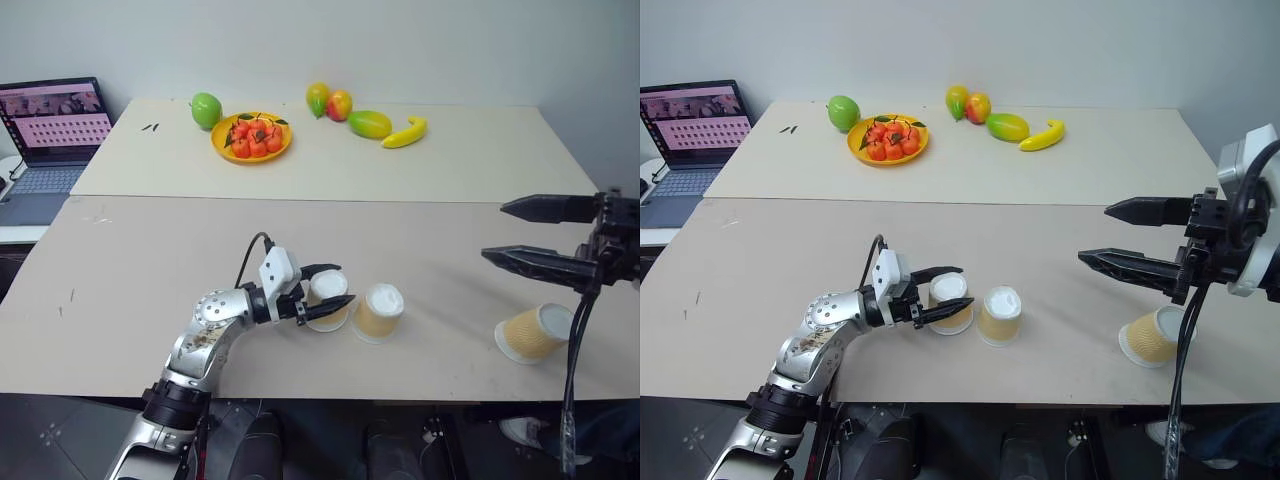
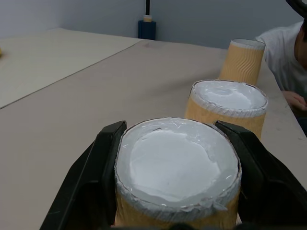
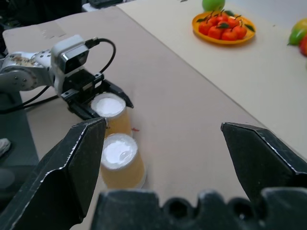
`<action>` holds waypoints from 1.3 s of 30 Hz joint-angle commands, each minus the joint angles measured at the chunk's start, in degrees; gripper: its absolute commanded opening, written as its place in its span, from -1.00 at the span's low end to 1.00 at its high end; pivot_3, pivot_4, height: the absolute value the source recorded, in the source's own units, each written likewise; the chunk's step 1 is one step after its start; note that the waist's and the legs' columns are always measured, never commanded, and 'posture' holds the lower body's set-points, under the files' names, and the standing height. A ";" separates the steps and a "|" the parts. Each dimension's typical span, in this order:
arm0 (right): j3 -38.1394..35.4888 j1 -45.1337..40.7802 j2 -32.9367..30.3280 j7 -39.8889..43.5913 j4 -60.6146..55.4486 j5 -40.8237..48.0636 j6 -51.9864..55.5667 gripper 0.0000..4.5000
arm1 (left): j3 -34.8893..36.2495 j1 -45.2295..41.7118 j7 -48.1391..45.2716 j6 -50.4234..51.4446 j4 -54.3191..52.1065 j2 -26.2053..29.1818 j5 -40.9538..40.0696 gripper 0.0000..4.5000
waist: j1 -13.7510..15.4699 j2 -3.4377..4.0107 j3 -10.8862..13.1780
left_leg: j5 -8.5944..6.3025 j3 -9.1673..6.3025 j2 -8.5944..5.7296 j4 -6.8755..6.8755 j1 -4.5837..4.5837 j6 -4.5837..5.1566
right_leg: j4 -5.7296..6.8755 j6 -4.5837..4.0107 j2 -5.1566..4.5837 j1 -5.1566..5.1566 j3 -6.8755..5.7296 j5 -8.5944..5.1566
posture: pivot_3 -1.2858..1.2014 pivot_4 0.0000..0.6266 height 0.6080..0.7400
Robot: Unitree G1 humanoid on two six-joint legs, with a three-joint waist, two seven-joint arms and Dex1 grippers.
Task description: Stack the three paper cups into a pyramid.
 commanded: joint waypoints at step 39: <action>8.08 -8.38 -1.09 3.34 4.78 -4.47 -4.06 1.00 | 0.69 -2.25 2.26 9.96 -12.88 -1.84 -7.85 0.99 | 0.04 0.00 0.00 | 0.00 0.00 0.00 0.00 -0.01 0.00 | -0.02 0.01 0.00 0.00 0.00 -0.02 | 0.03 -0.52 0.88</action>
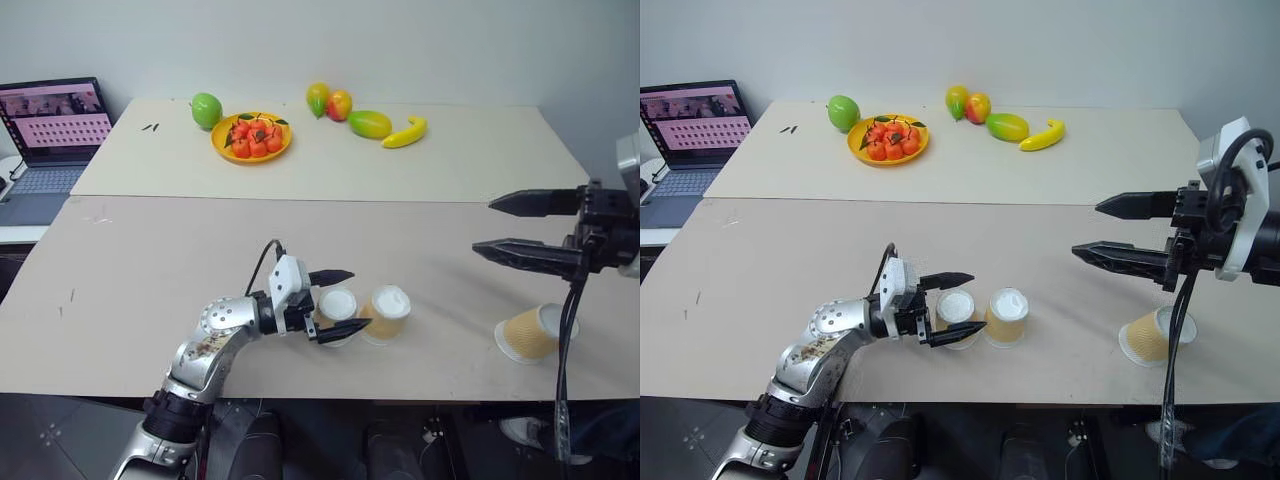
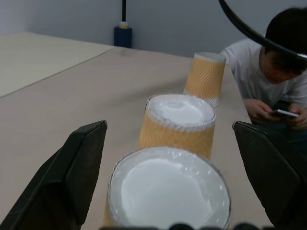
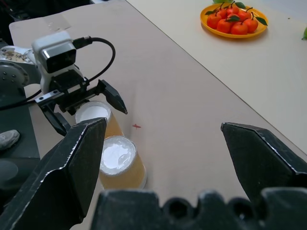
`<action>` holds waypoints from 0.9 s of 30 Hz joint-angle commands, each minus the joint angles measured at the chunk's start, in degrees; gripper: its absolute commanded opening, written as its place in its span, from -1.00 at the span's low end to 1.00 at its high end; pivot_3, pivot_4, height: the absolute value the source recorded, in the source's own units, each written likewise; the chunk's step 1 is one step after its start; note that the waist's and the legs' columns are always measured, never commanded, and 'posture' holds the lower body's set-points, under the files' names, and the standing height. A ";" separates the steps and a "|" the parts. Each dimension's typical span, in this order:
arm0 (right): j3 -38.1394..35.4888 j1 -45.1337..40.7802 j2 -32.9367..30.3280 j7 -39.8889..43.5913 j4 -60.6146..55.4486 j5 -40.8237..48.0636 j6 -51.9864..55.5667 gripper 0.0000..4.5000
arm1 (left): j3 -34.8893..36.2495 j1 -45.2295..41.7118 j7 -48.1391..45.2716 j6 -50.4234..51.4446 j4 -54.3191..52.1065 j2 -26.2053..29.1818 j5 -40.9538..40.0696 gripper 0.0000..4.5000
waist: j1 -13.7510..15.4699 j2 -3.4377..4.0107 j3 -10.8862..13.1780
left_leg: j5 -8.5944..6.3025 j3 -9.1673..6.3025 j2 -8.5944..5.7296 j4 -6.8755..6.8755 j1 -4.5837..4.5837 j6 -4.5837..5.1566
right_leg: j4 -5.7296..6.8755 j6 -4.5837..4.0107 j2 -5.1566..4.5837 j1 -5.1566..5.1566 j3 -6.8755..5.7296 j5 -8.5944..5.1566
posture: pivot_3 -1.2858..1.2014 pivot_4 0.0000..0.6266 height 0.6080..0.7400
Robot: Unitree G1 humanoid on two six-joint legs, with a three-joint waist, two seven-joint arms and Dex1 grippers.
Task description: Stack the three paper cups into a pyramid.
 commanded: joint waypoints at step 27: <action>-24.06 29.19 12.81 -3.39 -1.44 -14.59 -12.98 1.00 | 15.59 -31.75 4.31 37.99 -7.81 16.59 -31.04 0.99 | 0.44 -0.01 0.01 | -0.02 -0.04 -0.06 0.02 0.00 0.03 | 0.05 0.39 -0.02 0.06 0.01 -0.26 | 0.03 -0.52 0.88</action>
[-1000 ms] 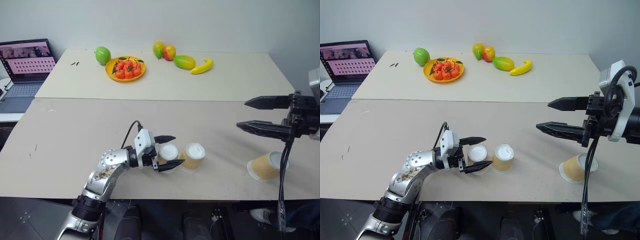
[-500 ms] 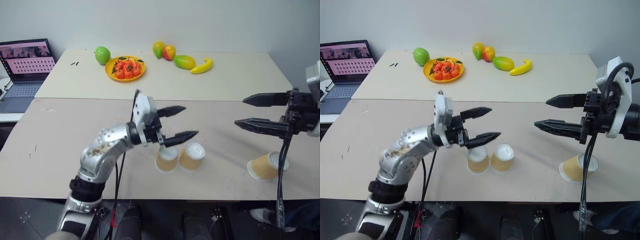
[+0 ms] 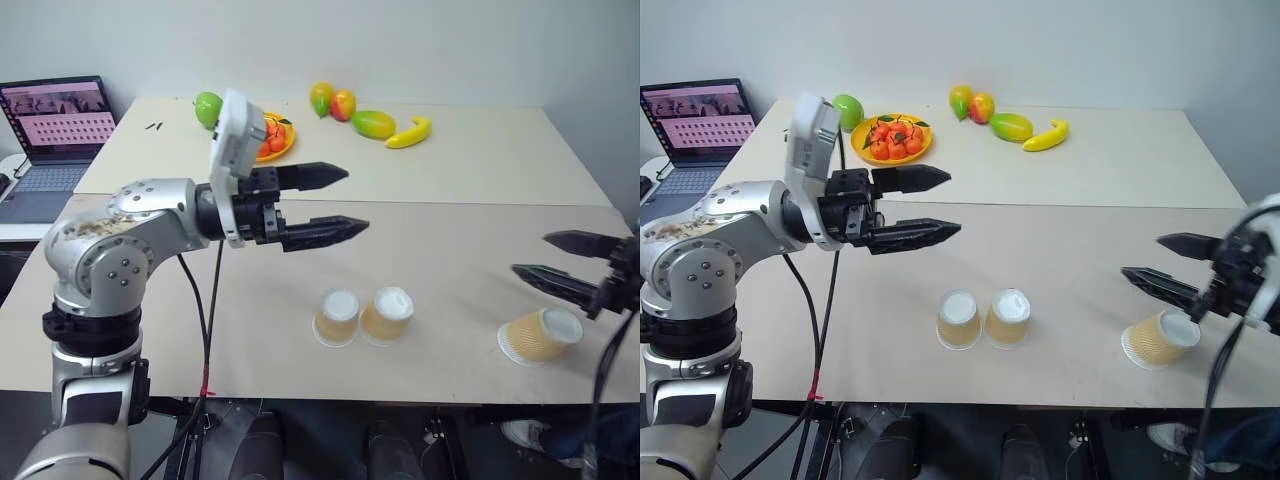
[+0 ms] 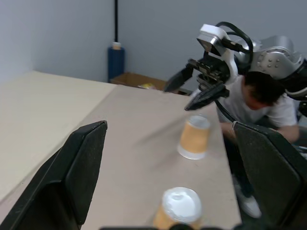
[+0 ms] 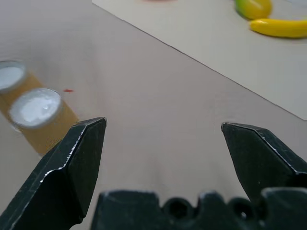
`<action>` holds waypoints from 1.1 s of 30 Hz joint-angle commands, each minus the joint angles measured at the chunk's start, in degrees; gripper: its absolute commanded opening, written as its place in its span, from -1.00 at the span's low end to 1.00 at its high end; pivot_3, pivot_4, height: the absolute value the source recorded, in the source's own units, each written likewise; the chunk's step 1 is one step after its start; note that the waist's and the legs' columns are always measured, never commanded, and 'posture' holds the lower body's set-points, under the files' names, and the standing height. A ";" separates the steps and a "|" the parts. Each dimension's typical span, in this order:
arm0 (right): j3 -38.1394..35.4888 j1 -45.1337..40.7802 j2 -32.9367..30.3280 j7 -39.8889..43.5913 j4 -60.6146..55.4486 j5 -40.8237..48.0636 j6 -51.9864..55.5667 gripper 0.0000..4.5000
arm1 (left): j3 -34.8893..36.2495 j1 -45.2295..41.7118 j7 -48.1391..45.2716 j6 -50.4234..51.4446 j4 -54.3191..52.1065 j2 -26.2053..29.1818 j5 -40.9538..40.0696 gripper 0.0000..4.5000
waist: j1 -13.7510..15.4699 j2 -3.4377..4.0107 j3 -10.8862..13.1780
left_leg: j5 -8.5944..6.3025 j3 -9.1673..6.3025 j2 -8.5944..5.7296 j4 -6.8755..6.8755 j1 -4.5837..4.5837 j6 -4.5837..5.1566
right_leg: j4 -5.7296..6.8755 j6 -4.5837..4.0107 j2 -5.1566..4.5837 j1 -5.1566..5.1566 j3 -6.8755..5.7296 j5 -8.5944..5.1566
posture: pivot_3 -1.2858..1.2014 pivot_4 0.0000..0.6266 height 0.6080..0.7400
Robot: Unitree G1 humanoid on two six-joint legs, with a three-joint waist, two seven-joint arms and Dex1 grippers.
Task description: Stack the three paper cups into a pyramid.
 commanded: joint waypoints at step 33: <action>1.57 13.51 15.29 -6.41 6.40 -8.26 -18.44 1.00 | -2.14 -5.48 -5.28 -0.04 3.32 1.49 1.63 0.99 | -0.57 0.05 -0.02 | 0.02 0.01 0.00 -0.01 0.06 -0.02 | 0.01 -0.01 0.00 0.04 0.06 -0.03 | 0.03 -0.52 0.88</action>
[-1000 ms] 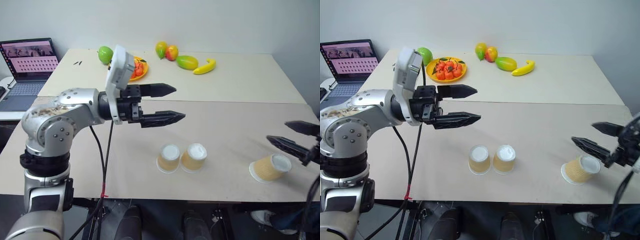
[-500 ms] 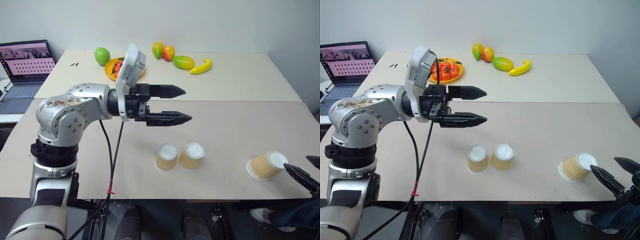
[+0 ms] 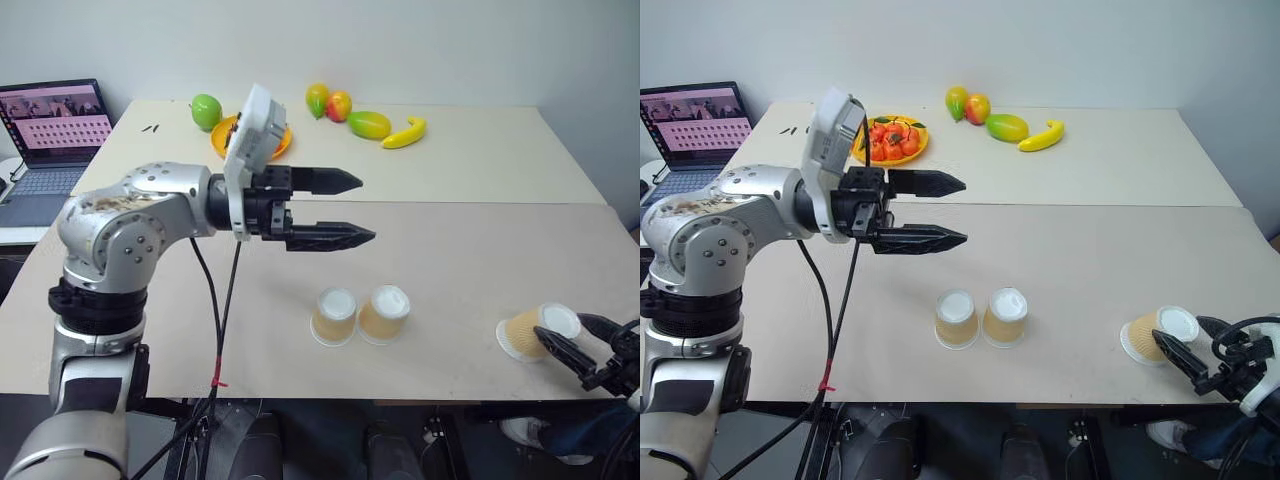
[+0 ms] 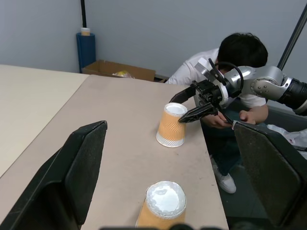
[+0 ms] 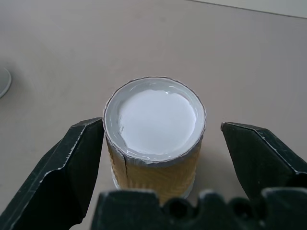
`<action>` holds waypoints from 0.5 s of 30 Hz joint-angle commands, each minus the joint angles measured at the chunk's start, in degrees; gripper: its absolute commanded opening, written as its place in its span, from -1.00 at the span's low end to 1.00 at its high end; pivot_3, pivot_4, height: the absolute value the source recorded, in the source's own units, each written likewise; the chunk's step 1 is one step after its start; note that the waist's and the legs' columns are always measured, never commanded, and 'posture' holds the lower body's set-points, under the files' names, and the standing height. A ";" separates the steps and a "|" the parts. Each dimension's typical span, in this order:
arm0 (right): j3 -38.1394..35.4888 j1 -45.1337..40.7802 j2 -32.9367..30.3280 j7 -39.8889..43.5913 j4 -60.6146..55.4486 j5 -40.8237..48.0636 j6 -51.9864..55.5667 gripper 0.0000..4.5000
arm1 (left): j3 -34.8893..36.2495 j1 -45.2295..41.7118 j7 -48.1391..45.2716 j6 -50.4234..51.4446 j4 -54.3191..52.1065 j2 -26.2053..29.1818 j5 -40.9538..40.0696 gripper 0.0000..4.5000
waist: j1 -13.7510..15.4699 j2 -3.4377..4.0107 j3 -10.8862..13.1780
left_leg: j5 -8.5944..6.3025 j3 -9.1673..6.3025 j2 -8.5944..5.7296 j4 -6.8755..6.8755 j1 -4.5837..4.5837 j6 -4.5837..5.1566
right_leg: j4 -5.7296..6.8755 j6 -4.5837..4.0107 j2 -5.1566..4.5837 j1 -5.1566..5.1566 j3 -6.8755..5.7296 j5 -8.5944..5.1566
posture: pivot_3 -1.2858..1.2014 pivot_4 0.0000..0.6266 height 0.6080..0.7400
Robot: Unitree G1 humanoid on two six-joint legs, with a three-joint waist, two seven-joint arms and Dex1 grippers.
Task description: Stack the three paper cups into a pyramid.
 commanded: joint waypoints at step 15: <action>0.66 -3.56 -2.67 -1.06 -0.20 1.76 0.90 0.37 | 2.53 0.26 2.48 0.74 -3.68 0.83 -1.87 1.00 | 0.01 0.00 0.00 | 0.00 0.00 0.00 -0.01 0.00 0.00 | 0.01 0.00 0.00 0.00 0.00 0.00 | 0.03 -0.52 0.88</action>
